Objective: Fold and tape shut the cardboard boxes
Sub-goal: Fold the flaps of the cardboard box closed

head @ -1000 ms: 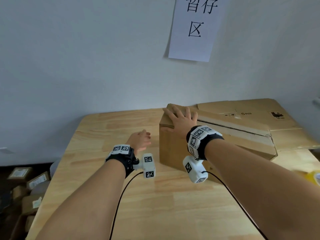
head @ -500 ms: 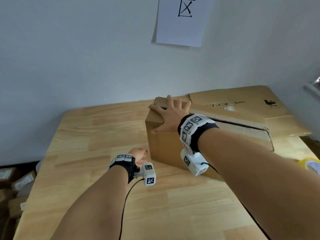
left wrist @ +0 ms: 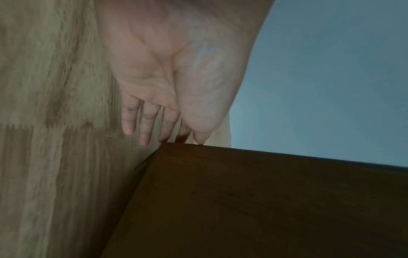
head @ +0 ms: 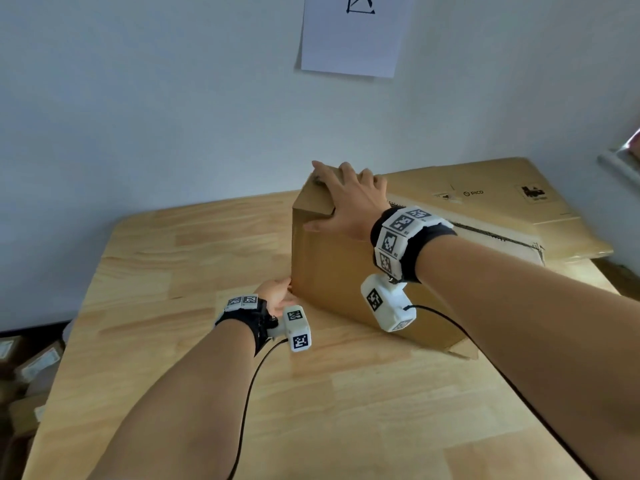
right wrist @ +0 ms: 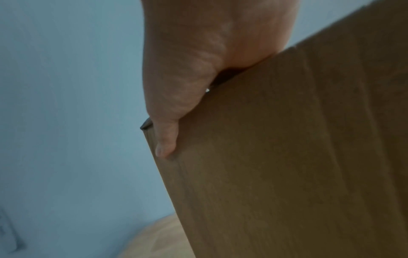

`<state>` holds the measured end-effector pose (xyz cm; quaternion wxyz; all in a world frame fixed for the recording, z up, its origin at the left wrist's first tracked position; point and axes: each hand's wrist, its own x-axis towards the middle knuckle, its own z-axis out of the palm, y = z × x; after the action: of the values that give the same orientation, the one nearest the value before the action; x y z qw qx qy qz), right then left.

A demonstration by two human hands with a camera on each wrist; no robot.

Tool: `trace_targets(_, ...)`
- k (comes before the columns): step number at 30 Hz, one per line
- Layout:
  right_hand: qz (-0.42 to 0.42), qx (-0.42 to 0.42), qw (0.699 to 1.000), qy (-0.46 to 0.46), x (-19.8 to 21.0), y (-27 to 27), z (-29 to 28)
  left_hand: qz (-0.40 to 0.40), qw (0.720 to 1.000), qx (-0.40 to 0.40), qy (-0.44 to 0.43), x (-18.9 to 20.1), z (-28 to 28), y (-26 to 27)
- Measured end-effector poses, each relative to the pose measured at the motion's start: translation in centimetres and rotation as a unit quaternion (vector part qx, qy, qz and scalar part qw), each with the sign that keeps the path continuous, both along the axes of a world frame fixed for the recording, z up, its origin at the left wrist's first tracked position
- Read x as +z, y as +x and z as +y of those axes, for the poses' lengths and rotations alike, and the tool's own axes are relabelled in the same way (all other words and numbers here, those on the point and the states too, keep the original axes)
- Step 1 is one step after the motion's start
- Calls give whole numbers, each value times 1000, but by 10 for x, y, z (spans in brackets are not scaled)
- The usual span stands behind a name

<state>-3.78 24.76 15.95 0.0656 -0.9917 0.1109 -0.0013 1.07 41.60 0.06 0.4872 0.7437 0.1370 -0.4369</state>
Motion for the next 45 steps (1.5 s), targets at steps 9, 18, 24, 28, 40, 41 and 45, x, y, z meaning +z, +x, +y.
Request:
trace_targets(9,-175,-13,980,89,59,-14,-6,-123,976,162,-78,56,10,5)
trace_targets(18,-261,-29,948,179,92,-62,-15,-164,935,265,-171,148,15,-17)
trace_targets(24,-306,-32,903,300,89,-100,-42,-182,914,263,-250,186,22,-35)
trace_targets(28,-315,-33,881,352,90,-124,-56,-217,916,269,-206,207,-3,-45)
trace_targets(40,-299,-102,778,544,80,-157,-102,-377,877,285,-87,249,-46,-58)
trace_targets(41,-296,-112,756,572,74,-158,-105,-388,871,287,-89,250,-48,-60)
trace_targets(45,-268,-201,737,587,47,-165,-107,-425,861,260,-104,248,-60,-80)
